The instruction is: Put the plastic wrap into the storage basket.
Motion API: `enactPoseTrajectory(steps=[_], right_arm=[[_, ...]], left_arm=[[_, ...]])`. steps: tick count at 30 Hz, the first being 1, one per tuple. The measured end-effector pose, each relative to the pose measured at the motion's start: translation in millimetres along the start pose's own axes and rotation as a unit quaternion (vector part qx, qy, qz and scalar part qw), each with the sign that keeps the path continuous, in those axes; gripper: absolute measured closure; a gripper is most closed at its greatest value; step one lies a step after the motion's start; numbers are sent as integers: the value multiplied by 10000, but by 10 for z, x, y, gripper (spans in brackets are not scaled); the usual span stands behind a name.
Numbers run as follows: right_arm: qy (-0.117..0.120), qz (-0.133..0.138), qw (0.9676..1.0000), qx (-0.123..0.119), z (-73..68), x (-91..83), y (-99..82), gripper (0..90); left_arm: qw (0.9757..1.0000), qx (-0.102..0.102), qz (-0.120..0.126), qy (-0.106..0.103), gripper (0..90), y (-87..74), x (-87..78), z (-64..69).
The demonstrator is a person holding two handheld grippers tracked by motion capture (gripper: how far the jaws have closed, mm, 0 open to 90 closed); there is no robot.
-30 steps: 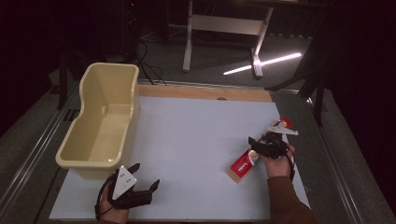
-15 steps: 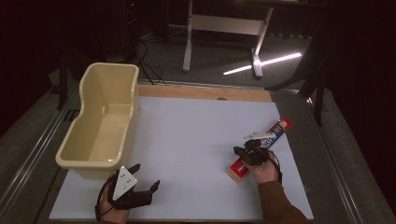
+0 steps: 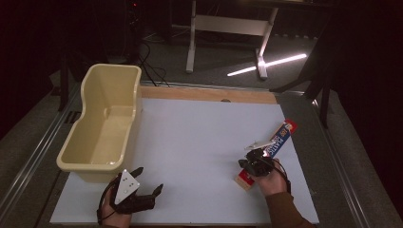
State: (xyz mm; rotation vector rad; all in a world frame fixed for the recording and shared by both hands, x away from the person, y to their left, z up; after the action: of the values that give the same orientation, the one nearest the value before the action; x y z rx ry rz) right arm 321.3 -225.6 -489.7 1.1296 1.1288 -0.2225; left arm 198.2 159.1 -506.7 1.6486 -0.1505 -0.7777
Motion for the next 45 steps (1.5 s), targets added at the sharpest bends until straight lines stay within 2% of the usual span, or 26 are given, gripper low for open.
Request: enactPoseTrajectory(steps=[5, 10, 17, 19, 20, 21, 22, 23, 24, 25, 26, 27, 28, 29, 32, 34, 35, 36, 37, 38, 40, 41, 42, 43, 44, 45], right_arm=[[49, -141, 9999, 37, 39, -113, -121, 900], [81, -147, 9997, 169, 118, -270, -320, 900], [-102, -307, 9991, 285, 226, -474, -530, 900], [-149, -131, 9993, 331, 264, -521, -528, 865], [-169, 52, 9990, 407, 299, -559, -511, 791], [-221, 354, 9978, 514, 356, -621, -471, 672], [-221, 354, 9978, 514, 356, -621, -471, 672], [-559, 644, 9941, 670, 449, -683, -411, 534], [-559, 644, 9941, 670, 449, -683, -411, 534], [-845, 866, 9882, 935, 587, -725, -347, 437], [-845, 866, 9882, 935, 587, -725, -347, 437], [-1102, 871, 9836, 1132, 713, -709, -308, 397], [-1216, 852, 9817, 1188, 758, -691, -299, 369], [-1216, 852, 9817, 1188, 758, -691, -299, 369], [-1688, 788, 9715, 1464, 900, -594, -280, 201], [-1896, 700, 9644, 1703, 981, -502, -275, 128], [-1927, 660, 9629, 1768, 1002, -472, -274, 107], [-2065, 492, 9573, 1961, 1046, -389, -268, 90], [-2065, 492, 9573, 1961, 1046, -389, -268, 90], [-2090, 414, 9553, 2048, 1063, -351, -266, 90], [-2069, 298, 9546, 2122, 1080, -283, -270, 91], [-2098, 202, 9527, 2191, 1087, -222, -281, 91], [-2098, 202, 9527, 2191, 1087, -222, -281, 91], [-2149, 97, 9510, 2222, 1094, -192, -288, 91], [-2060, -43, 9515, 2286, 1109, -132, -300, 119], [-2060, -43, 9515, 2286, 1109, -132, -300, 119]], left_arm=[[10000, 15, -12, -5, 152, 0, 0, 6], [10000, 20, -24, -14, 152, -1, 14, 15], [10000, 18, -37, -25, 152, -5, 21, 19], [10000, 28, -44, -34, 152, -3, 31, 22], [10000, 35, -46, -43, 153, -1, 34, 25], [10000, 47, -52, -44, 152, 1, 37, 28], [10000, 54, -56, -54, 152, 1, 41, 31], [10000, 54, -61, -57, 152, 1, 47, 32], [9999, 49, -68, -68, 152, 1, 52, 33], [9999, 48, -70, -74, 152, 1, 56, 35], [9999, 51, -67, -74, 152, 1, 57, 36], [9999, 59, -73, -75, 152, 1, 55, 37], [9999, 52, -64, -74, 152, 1, 55, 39], [9999, 61, -71, -74, 152, 1, 52, 37], [9999, 42, -69, -68, 152, -1, 45, 29], [10000, 31, -72, -61, 152, -3, 44, 28], [9999, 36, -71, -66, 152, -2, 44, 29], [9999, 39, -69, -64, 152, -2, 46, 31], [9999, 42, -72, -64, 152, -2, 46, 32], [9999, 37, -71, -66, 152, -2, 46, 33], [9999, 40, -71, -69, 152, -2, 44, 30], [9999, 33, -71, -68, 152, -2, 44, 29], [9999, 30, -69, -67, 152, -2, 43, 27], [10000, 24, -62, -67, 152, -2, 43, 26], [10000, 23, -60, -67, 152, -2, 42, 24], [10000, 20, -58, -66, 152, -2, 42, 24]])
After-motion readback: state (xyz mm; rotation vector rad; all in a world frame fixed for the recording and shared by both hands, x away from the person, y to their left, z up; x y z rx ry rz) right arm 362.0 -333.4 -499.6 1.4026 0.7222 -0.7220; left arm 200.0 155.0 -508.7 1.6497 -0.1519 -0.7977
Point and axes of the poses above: each handheld gripper's, and its own axes: x roughly forward along the jaws, y roughly out of its top, z roughly to its right, the point moved 1 cm from there along x, roughly forward along the jaws, and after that the axes turned 2 degrees about z, right-handed, at the moved point
